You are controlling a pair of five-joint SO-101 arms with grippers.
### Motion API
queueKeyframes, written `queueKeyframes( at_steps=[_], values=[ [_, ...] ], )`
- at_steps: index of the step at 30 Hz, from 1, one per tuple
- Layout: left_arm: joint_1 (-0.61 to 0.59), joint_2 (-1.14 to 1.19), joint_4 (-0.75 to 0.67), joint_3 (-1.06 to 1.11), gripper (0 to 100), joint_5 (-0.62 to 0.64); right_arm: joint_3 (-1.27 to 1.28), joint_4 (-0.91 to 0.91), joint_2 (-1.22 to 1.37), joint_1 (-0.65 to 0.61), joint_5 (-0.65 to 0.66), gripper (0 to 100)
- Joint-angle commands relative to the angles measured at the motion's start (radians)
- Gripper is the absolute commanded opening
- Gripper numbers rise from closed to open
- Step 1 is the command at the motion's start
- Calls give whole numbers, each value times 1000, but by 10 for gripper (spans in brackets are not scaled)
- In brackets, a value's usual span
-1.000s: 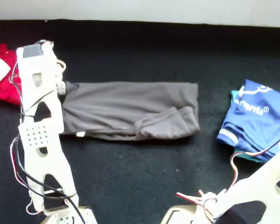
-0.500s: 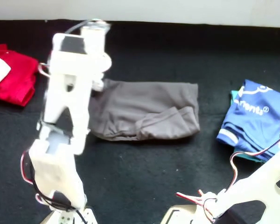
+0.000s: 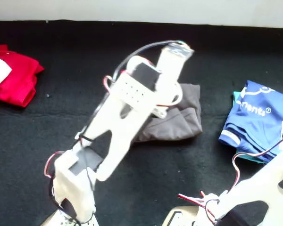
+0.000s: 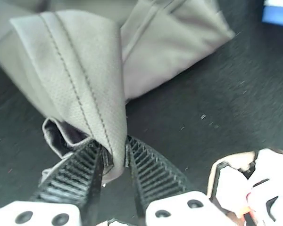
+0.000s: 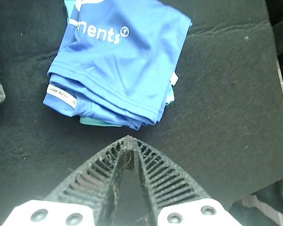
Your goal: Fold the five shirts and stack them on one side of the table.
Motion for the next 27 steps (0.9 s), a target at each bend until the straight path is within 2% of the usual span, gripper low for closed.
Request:
queueKeyframes(
  at_steps=[1,7,13,21,27],
  values=[
    [38,56,-37,-134,7,44,31,8,-16,-1,5,9],
    [59,275,-43,-414,7,95,33,7,-16,-8,8,9],
    [62,489,-43,-654,7,95,39,7,-16,-10,11,9],
    [62,653,-57,-848,11,95,42,7,-16,-10,11,9],
    [51,656,-49,-920,134,97,42,7,-16,-10,11,9]
  ],
)
